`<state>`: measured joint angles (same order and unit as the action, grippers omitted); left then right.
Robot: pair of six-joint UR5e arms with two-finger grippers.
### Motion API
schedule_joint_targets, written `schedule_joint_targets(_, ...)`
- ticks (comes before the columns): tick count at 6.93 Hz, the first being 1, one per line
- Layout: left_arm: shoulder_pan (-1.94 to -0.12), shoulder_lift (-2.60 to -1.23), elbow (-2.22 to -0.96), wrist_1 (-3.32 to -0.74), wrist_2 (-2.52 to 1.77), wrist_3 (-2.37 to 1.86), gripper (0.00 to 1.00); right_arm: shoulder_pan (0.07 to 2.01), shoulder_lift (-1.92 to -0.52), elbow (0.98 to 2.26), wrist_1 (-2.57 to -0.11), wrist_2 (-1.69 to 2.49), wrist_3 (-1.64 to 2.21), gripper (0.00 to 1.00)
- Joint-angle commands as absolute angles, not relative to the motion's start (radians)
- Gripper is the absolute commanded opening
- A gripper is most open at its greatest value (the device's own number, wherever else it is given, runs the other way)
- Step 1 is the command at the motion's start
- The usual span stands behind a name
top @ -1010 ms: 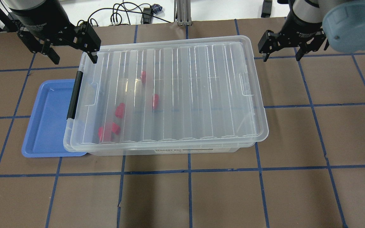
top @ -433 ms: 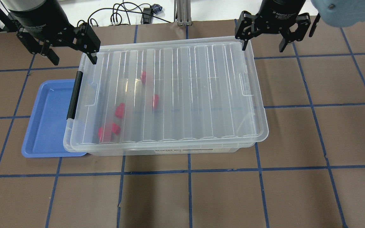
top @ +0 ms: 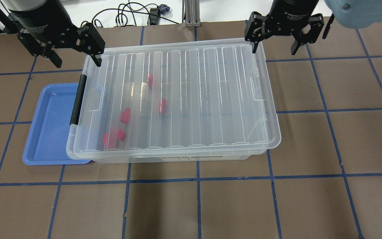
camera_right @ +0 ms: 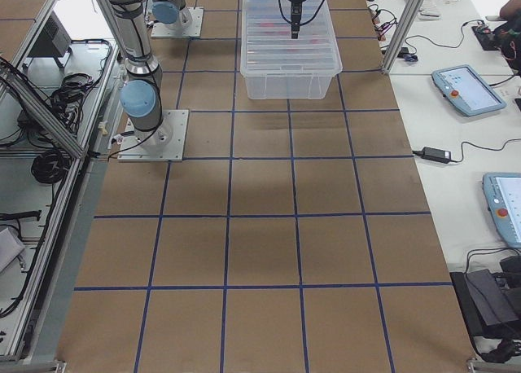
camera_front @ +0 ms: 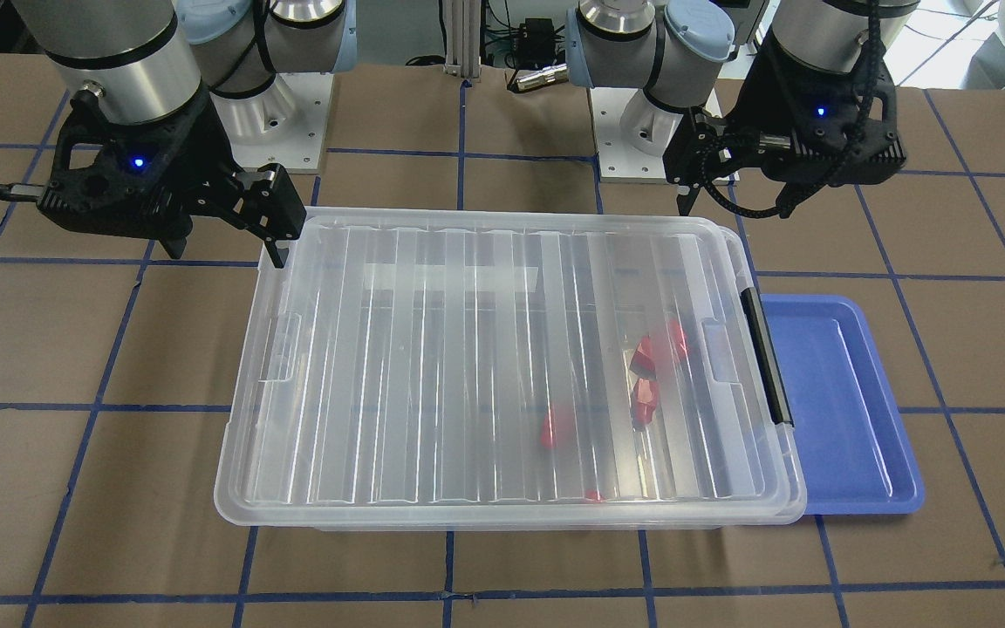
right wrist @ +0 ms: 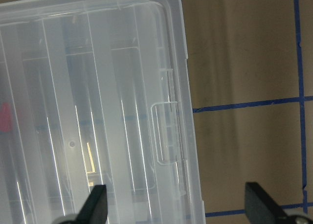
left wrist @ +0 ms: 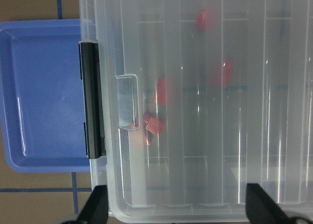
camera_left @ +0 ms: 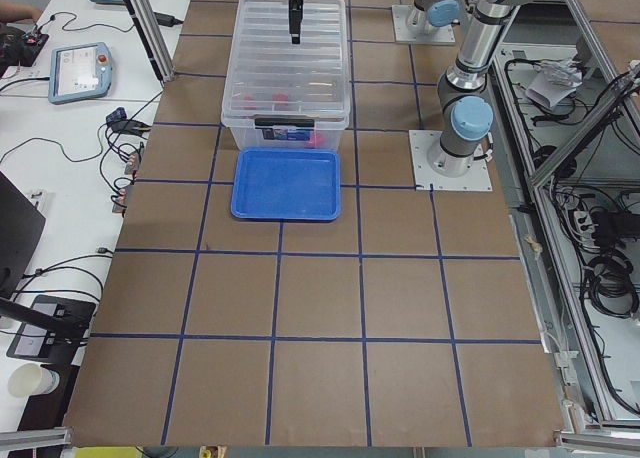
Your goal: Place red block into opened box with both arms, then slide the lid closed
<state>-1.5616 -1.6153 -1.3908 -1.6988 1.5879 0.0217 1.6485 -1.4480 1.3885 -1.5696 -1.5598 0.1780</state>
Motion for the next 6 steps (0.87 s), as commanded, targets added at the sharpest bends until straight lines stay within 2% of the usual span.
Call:
schedule_joint_targets(1, -1.562, -1.617, -1.388, -1.697, 1.586, 0.021, 1.00, 1.647, -1.448, 1.388, -1.569, -1.562, 0.176, 1.00)
schedule_joint_targets(6, -1.565, -1.608, -1.394, -1.695, 1.597, 0.025, 1.00, 1.644, -1.448, 1.388, -1.566, -1.562, 0.176, 1.00)
